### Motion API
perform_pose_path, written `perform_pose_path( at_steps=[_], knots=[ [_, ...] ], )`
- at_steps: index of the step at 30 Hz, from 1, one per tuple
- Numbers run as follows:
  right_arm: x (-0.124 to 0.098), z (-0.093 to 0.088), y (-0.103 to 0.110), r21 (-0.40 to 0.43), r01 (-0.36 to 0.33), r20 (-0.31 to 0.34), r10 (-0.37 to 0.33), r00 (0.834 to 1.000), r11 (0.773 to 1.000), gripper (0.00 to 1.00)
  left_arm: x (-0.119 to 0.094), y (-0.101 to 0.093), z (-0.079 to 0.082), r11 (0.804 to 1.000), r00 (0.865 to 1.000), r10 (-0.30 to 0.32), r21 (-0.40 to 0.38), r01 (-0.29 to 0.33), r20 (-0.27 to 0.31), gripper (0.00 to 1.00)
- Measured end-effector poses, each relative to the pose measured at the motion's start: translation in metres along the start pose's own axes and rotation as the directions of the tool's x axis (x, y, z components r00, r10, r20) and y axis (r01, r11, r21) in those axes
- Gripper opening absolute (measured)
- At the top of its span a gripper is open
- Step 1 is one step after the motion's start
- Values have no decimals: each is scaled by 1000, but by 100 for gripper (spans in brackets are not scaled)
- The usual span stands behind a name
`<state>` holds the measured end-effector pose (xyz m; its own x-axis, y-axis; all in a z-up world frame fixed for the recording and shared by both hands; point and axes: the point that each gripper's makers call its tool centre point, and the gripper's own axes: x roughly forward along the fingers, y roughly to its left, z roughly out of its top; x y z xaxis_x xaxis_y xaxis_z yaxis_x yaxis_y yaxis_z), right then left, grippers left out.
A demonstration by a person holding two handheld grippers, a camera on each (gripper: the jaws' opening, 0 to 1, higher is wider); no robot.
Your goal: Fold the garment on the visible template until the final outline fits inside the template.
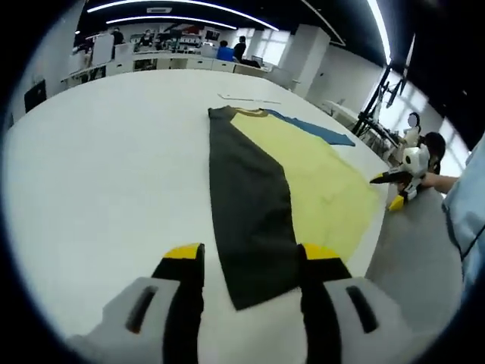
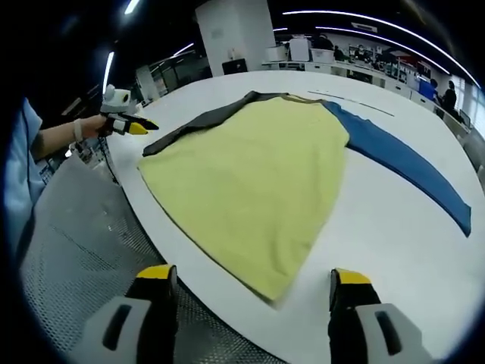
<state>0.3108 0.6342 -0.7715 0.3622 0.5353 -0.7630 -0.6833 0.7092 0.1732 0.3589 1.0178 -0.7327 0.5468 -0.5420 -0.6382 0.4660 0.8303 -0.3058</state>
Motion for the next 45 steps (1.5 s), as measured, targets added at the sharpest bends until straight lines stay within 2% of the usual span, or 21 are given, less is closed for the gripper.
perform_pose_path(
  at_steps=[3,5,6,9,12,15,21,33,36,40,43,45],
  knots=[
    [0,0,0,2,0,2,0,1000,1000,83,0,4,-6,999,999,39,-11,-40,-16,60],
    [0,0,0,1,-2,2,2,1000,1000,83,-1,7,-12,998,997,66,-19,-66,-32,61],
    [0,0,0,1,-2,1,2,1000,1000,83,-1,5,-15,998,997,64,-20,-65,-46,59],
    [-1,0,0,2,0,3,0,1000,1000,83,-1,0,-22,998,995,65,-8,-66,-69,46],
    [0,0,0,2,-1,3,1,1000,1000,83,-2,2,-29,996,992,89,-24,-92,-93,42],
    [0,0,0,0,-1,3,1,1000,1000,83,-4,6,-34,991,984,130,8,-130,-119,36],
    [0,1,0,-4,-3,3,3,1000,1000,83,-6,9,-41,988,978,152,16,-151,-145,28],
    [0,1,0,-4,4,4,-4,1000,1000,83,-6,10,-46,988,977,150,-13,-154,-150,16],
    [0,1,0,-6,4,3,-4,1000,1000,83,-6,13,-48,986,972,166,1,-168,-165,10],
    [0,1,0,-4,6,1,-6,1000,1000,83,-4,16,-49,986,973,164,-8,-168,-163,1],
    [-1,3,-1,-6,10,9,-10,1000,1000,84,-4,18,-47,984,975,164,-41,-171,-148,0],
    [-1,5,-1,-6,12,19,-12,1000,1000,85,-7,22,-44,983,975,173,-36,-179,-141,0]
  ],
)
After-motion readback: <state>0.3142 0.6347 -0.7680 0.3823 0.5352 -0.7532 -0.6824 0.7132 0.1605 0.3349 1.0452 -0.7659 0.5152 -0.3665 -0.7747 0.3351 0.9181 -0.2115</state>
